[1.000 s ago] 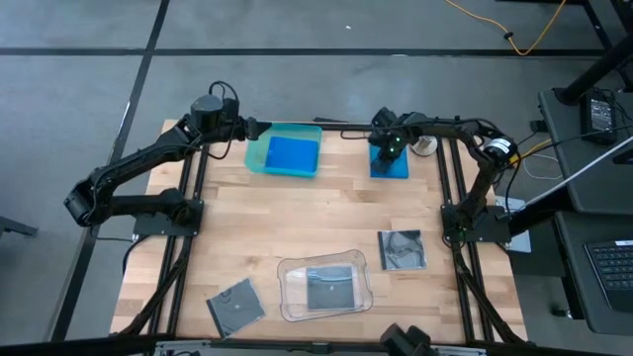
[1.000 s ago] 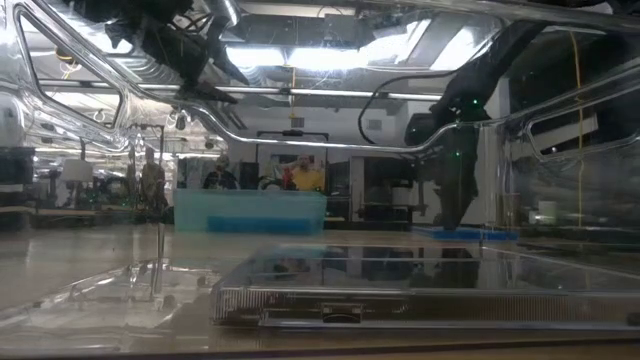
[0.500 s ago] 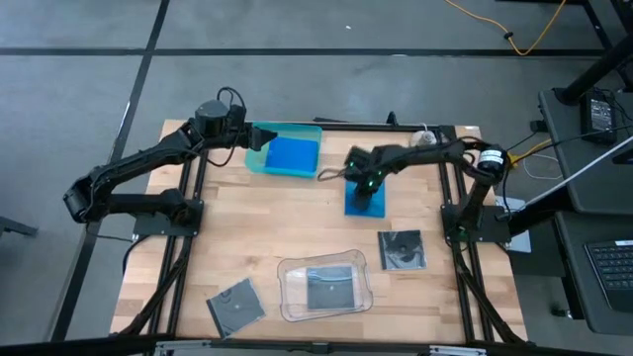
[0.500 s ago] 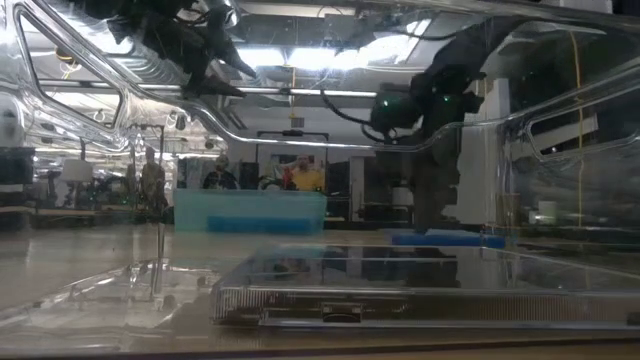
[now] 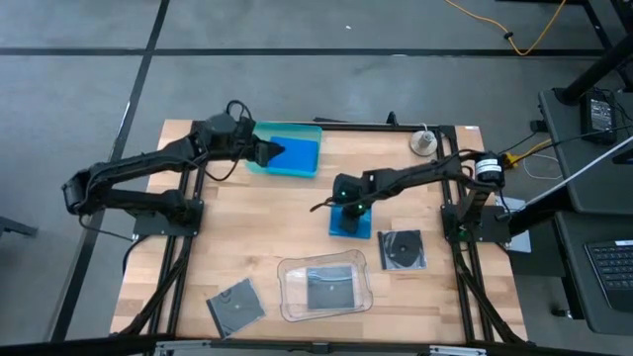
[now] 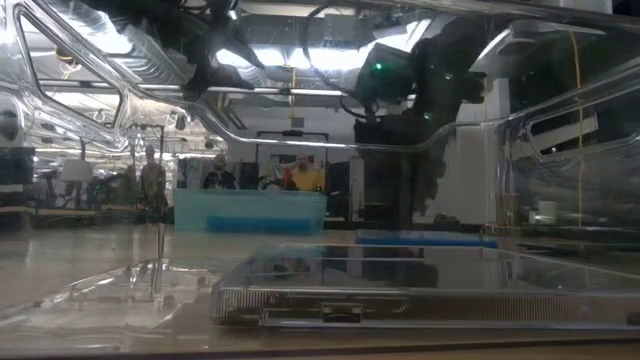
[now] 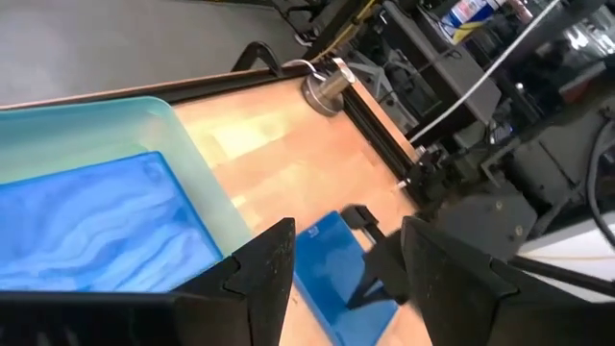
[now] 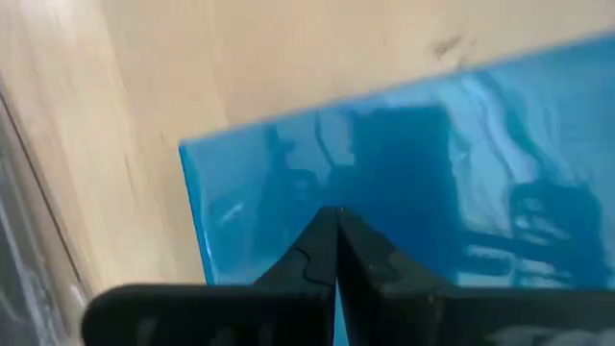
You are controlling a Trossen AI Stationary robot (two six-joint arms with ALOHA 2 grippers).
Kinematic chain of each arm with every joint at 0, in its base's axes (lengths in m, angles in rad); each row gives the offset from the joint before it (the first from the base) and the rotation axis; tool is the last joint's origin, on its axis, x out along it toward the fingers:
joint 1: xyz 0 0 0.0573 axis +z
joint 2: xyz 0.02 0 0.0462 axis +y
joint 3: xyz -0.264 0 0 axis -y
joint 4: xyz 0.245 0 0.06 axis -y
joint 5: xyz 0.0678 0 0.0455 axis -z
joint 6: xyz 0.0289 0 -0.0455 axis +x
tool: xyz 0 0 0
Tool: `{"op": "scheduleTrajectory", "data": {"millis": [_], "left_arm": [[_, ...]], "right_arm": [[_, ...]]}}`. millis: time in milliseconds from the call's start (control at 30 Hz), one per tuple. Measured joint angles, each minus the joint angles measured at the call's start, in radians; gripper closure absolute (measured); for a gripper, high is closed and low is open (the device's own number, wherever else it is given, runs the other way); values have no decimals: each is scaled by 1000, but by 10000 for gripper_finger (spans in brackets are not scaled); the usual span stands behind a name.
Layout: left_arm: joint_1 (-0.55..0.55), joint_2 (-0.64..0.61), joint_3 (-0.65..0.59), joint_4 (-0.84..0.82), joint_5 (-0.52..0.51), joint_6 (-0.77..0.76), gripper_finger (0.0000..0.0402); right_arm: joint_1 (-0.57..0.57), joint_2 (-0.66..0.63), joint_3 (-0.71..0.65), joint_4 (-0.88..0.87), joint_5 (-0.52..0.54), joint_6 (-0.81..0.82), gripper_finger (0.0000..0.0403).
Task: Pick & place jewel cases by type
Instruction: Put the blue CD case into the green bin
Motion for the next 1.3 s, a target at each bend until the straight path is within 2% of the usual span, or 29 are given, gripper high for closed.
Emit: {"op": "scheduleTrajectory", "data": {"millis": [100, 233, 367, 500, 633, 867, 1067, 1300], "left_arm": [[-24, 0, 0, 0, -1, -7, 217], [-57, 0, 0, -10, 18, -29, 215], [-98, 0, 1, -91, 36, -35, 217], [-152, 0, -44, -117, 36, -38, 213], [-207, 4, -108, -56, 36, -89, 213], [-289, 58, -181, 126, 32, -172, 211], [-316, 217, -181, 244, 22, -250, 198], [-301, 442, -181, 551, 156, -364, 182]], "right_arm": [[-8, 0, 55, -23, 0, -12, 395], [-8, -5, 190, -142, 18, -71, 395], [-3, -8, 321, -358, 47, -127, 399], [15, -8, 362, -562, 104, -155, 397], [39, -10, 285, -663, 121, -159, 399], [61, -118, 3, -565, 111, -103, 399], [26, -170, -134, -428, 102, -138, 399], [-43, -138, -165, -341, 96, -266, 399]]}}
